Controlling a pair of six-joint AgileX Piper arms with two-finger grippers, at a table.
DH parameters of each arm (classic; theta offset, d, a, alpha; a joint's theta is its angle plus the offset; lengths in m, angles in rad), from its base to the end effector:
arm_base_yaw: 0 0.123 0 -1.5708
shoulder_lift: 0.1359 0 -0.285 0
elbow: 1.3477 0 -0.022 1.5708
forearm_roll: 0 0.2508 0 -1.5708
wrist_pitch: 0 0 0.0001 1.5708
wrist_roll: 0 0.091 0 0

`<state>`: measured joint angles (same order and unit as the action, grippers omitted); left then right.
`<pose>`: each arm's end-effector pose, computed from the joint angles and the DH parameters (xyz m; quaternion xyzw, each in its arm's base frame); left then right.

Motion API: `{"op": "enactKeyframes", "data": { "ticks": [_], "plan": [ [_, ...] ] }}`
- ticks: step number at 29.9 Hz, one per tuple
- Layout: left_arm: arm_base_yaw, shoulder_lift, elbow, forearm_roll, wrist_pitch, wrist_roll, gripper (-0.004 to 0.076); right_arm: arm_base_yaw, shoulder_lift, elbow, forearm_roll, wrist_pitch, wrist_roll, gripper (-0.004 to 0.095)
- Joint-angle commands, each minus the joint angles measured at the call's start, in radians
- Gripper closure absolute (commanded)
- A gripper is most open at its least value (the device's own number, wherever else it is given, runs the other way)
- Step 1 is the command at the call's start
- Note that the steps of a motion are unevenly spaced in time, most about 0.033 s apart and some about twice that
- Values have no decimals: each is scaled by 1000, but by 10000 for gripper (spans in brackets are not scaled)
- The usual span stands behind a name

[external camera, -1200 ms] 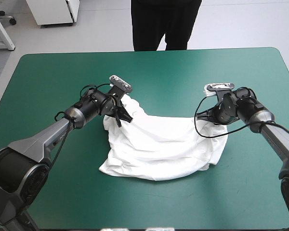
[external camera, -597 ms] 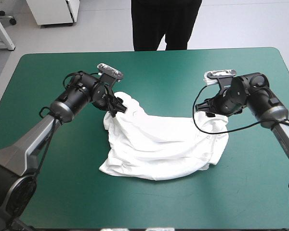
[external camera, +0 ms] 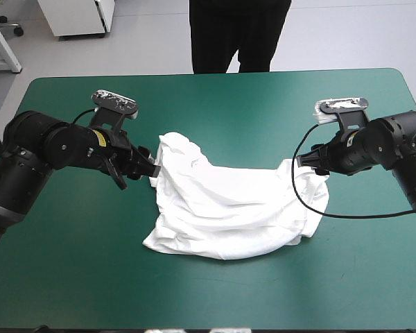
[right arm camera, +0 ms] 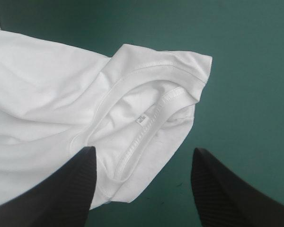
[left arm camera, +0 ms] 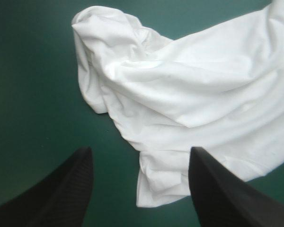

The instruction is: Fold the cloth

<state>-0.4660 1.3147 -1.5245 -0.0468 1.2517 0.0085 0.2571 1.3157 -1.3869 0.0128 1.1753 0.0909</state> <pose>0.2230 -0.1167 0.4261 0.2237 0.9260 -0.0915 0.2899 0.2493 0.0667 0.3898 -0.0791 0.9586 0.0536 0.2682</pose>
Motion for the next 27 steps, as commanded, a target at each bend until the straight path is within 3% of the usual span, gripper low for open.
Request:
{"op": "enactKeyframes", "data": {
  "ticks": [1, 9, 16, 27],
  "plan": [
    [-1, -33, 20, -33, 38, -9, 293, -7, -31, -34, -4, -12, -2, 355],
    [-1, -33, 254, -10, 23, -16, 294, -7, -31, -34, -6, 9, -2, 355],
    [-1, -31, 451, -9, -149, -27, 293, -7, -31, -34, -13, 1, -2, 355],
    [-17, 34, 585, -43, -271, -9, 293, -7, -31, -34, -13, -4, 8, 355]
  ]
}}
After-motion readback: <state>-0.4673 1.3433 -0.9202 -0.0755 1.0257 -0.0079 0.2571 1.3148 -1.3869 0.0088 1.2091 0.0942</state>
